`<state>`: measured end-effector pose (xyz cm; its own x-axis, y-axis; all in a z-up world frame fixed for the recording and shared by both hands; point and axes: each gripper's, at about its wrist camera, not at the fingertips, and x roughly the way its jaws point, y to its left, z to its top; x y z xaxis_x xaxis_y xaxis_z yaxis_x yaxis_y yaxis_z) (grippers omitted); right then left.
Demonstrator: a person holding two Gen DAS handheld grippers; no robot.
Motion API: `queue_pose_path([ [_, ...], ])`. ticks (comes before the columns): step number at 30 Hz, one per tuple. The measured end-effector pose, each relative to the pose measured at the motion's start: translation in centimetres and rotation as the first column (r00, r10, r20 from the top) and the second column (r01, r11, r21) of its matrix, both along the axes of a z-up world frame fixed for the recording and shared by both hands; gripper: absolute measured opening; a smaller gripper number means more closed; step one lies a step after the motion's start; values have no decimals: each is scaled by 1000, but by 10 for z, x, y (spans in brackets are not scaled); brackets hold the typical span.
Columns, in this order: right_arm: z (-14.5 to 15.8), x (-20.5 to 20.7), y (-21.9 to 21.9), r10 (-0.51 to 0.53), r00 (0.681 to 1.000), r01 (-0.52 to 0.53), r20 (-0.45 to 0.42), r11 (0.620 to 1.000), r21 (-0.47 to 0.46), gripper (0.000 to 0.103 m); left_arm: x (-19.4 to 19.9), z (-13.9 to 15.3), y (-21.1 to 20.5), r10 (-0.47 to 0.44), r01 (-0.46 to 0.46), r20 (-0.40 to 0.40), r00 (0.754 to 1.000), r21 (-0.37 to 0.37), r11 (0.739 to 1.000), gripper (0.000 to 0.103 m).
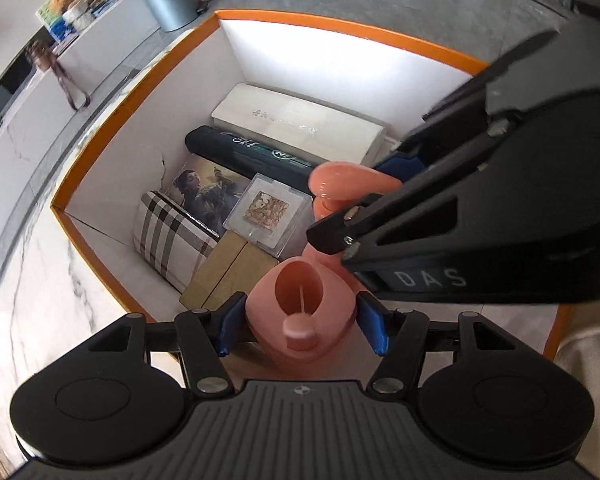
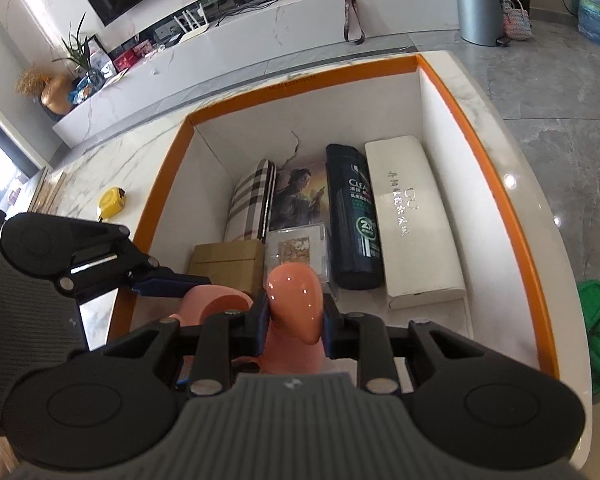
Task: Organize rigid objects
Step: 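Open the right tool to release the pump bottle while the left tool releases the cup bottle, then move both tools back to the yellow tape measure and white Vaseline tube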
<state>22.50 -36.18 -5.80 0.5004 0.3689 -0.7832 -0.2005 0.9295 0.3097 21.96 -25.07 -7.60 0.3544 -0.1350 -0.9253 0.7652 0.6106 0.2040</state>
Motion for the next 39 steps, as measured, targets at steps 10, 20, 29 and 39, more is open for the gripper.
queue_pose_path([
  [10, 2, 1, 10, 32, 999, -32, -4, 999, -8, 30, -5, 22, 17, -15, 16, 11, 1000, -74, 997, 78],
  [20, 19, -6, 16, 48, 999, -48, 26, 999, -16, 40, -9, 67, 59, 85, -89, -25, 996, -273, 958, 81],
  [29, 49, -21, 24, 40, 996, -36, 79, 998, -57, 41, -24, 98, 101, 168, -154, 3, 986, -395, 906, 78],
  [39, 88, -43, 85, 79, 968, -79, 238, 997, -9, 50, -40, 105, 204, 365, -276, 99, 926, -486, 830, 72],
])
